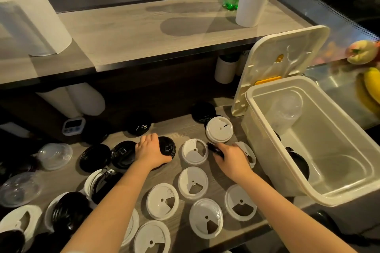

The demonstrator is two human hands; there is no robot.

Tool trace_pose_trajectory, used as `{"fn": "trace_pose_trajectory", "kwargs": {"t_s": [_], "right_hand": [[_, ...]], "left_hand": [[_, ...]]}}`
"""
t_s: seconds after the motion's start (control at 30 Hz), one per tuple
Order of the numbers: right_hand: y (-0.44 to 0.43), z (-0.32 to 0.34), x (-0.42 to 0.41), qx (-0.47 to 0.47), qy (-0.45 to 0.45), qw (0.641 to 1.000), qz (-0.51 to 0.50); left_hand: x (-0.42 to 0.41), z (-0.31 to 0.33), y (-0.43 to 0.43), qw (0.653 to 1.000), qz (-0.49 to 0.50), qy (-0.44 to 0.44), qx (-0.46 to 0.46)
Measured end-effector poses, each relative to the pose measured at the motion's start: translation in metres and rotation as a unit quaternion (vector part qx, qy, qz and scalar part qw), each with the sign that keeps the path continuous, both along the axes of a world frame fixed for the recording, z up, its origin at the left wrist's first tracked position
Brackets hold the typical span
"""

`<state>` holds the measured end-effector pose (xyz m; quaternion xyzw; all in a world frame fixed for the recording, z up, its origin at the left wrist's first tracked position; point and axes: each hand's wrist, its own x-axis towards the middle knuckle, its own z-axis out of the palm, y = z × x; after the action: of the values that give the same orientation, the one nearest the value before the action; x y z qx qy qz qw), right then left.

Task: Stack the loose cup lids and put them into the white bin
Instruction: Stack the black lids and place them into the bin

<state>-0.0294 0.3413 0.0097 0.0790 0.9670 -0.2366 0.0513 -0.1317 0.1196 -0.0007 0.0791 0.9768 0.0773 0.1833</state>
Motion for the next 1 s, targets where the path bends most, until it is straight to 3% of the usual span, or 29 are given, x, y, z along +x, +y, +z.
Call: {"fn": "trace_pose_trajectory", "kwargs": {"t_s": [0.1, 0.2, 0.4, 0.63, 1.0], "right_hand": [[-0.008, 0.008, -0.004, -0.156, 0.016, 0.985, -0.065], [-0.020, 0.019, -0.009, -0.310, -0.006, 0.944, -0.118], [-0.044, 0.037, -0.010, -0.434, -0.007, 0.891, -0.130], [-0.068, 0.057, -0.001, -0.607, -0.080, 0.782, -0.116], [-0.083, 0.067, 0.015, -0.577, -0.081, 0.813, -0.018]], "left_hand": [[0.006, 0.014, -0.003, 0.998, 0.028, 0.016, 0.054], [0.017, 0.034, -0.002, 0.990, 0.046, 0.012, 0.134], [0.053, 0.072, 0.005, 0.968, 0.008, 0.022, 0.252], [0.078, 0.087, -0.001, 0.955, -0.010, 0.041, 0.294], [0.099, 0.089, -0.026, 0.957, -0.068, 0.068, 0.273]]}}
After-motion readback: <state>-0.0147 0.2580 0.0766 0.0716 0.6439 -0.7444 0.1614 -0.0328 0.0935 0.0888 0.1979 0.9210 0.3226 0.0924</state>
